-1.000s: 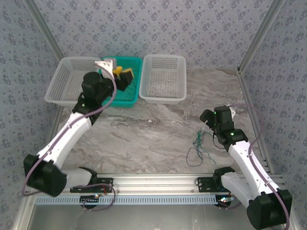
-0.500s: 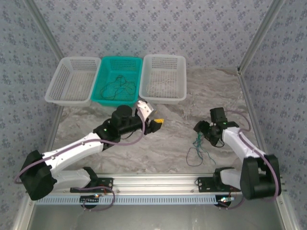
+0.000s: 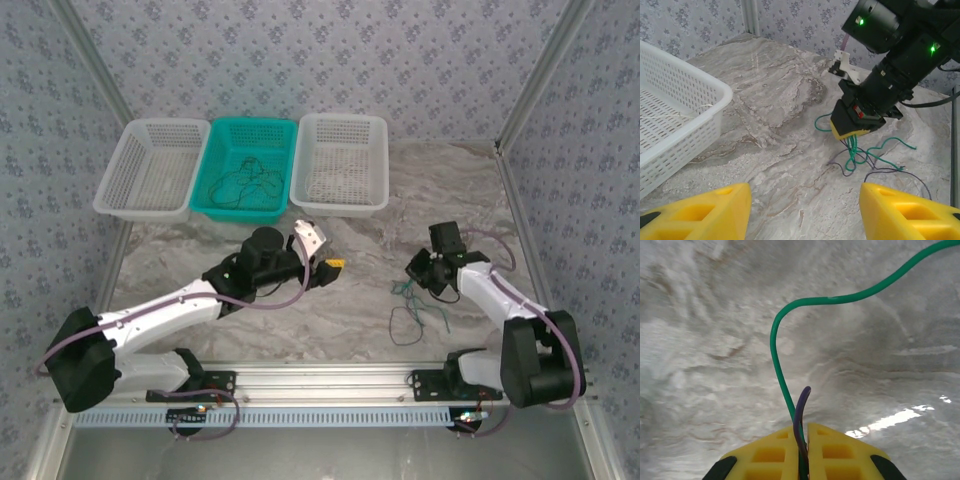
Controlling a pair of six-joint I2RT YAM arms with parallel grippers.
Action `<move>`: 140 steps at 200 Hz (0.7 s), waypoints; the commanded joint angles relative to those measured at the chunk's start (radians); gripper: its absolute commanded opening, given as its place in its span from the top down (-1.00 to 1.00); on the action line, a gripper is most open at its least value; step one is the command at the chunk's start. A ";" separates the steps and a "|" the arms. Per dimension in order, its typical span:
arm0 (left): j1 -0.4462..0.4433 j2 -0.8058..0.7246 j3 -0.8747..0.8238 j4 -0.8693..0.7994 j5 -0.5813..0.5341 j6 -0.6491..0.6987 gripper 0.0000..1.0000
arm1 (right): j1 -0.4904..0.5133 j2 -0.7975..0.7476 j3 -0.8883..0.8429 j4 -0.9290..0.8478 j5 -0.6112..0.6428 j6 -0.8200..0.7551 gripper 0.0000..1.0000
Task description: Untangle the cables
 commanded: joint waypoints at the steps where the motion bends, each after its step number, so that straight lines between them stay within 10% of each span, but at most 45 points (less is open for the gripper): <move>1: -0.008 0.020 -0.002 0.054 0.041 -0.001 -0.18 | 0.007 -0.055 0.058 0.052 -0.052 0.089 1.00; 140: -0.008 0.312 0.008 0.459 0.215 -0.232 -0.18 | 0.065 -0.203 0.262 0.144 -0.100 0.243 1.00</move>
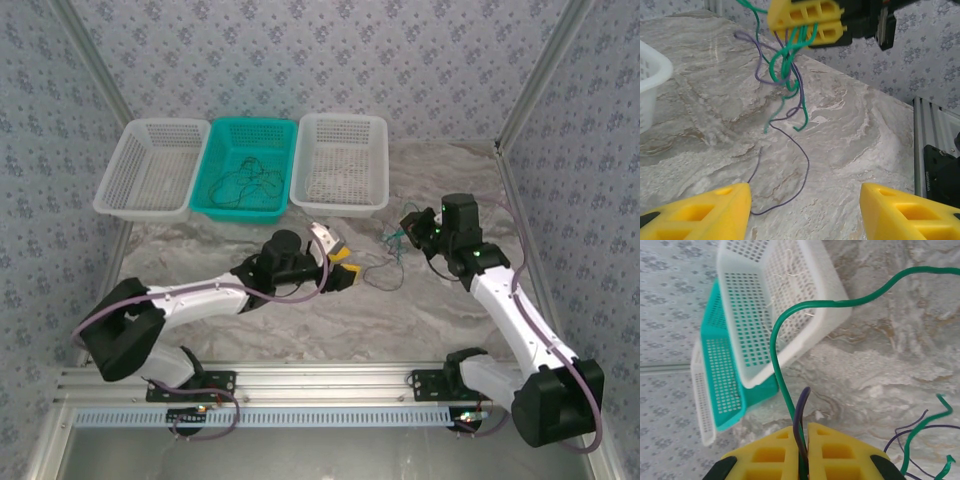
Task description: Untangle the cables
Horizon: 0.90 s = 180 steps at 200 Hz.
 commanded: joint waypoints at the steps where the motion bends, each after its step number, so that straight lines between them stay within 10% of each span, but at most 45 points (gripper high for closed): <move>1: -0.007 0.060 0.034 0.163 0.067 -0.045 -0.18 | 0.007 -0.017 0.060 0.032 -0.021 0.048 1.00; 90: -0.009 0.243 0.132 0.248 0.028 -0.071 -0.20 | 0.030 -0.007 0.229 0.046 -0.016 0.056 1.00; 119: 0.037 0.290 0.231 0.070 0.008 -0.219 -0.22 | 0.044 -0.003 0.257 0.048 -0.015 0.047 1.00; 180: 0.066 0.412 0.225 0.255 0.121 -0.423 -0.24 | 0.067 -0.004 0.288 0.043 0.027 0.032 1.00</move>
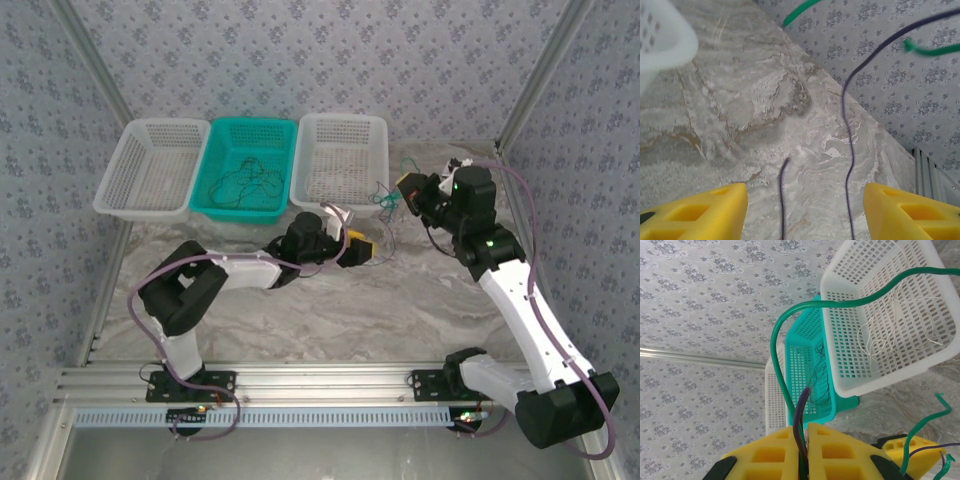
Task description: Untangle the cables
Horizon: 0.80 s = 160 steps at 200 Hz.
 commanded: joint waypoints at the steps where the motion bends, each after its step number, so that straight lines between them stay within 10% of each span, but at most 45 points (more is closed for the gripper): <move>1: -0.008 0.041 0.010 0.092 0.069 -0.090 -0.24 | 0.009 -0.003 0.044 0.005 0.031 -0.011 1.00; 17: -0.008 0.062 0.015 0.120 0.102 -0.115 -0.05 | 0.009 0.001 0.051 -0.001 0.040 -0.017 1.00; 37: -0.007 0.070 0.011 0.141 0.103 -0.141 1.00 | 0.009 0.004 0.052 -0.012 0.057 -0.025 1.00; 106: 0.062 -0.173 -0.106 0.067 0.071 -0.135 1.00 | -0.044 -0.026 -0.038 -0.205 0.289 -0.187 0.97; 160: 0.077 -0.514 -0.085 -0.375 -0.032 0.130 1.00 | -0.192 0.020 -0.370 -0.122 0.284 -0.147 0.89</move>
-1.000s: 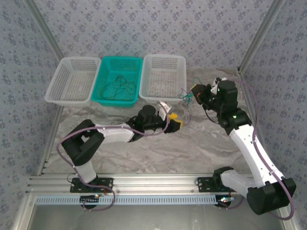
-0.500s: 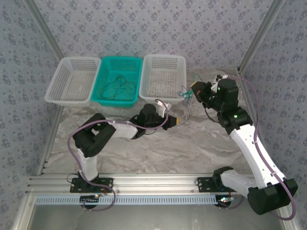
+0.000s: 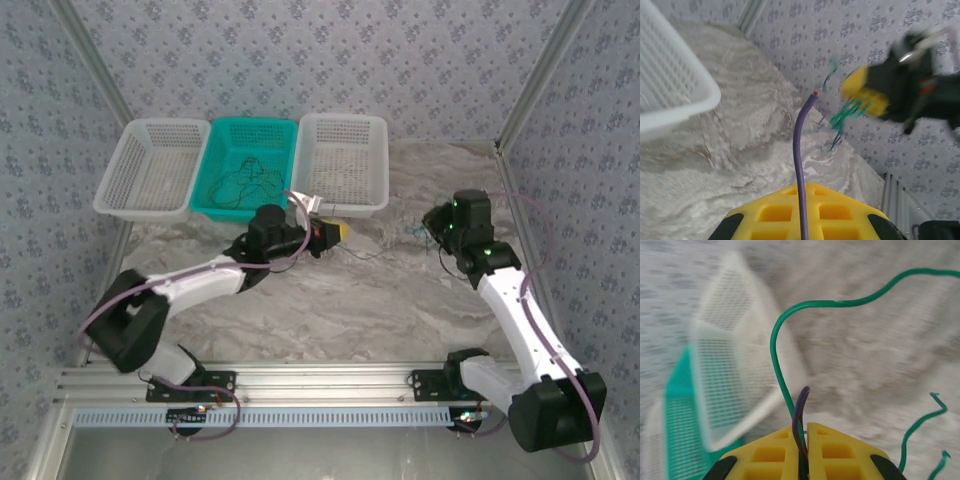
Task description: Untangle the cables
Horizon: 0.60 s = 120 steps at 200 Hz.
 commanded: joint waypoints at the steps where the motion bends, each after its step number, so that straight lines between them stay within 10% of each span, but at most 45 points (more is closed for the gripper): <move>1: -0.012 -0.121 0.040 -0.219 -0.052 0.153 1.00 | -0.052 0.041 -0.124 0.016 0.015 0.005 0.89; 57: -0.013 -0.269 0.057 -0.256 -0.074 0.176 1.00 | -0.066 0.194 -0.318 0.178 -0.090 0.001 0.14; 81: -0.018 -0.258 0.057 -0.257 -0.075 0.170 1.00 | -0.030 0.099 -0.249 0.094 -0.048 -0.088 -0.51; 120: -0.033 -0.243 0.050 -0.242 -0.092 0.175 1.00 | 0.084 -0.089 -0.186 0.014 0.128 -0.278 -0.88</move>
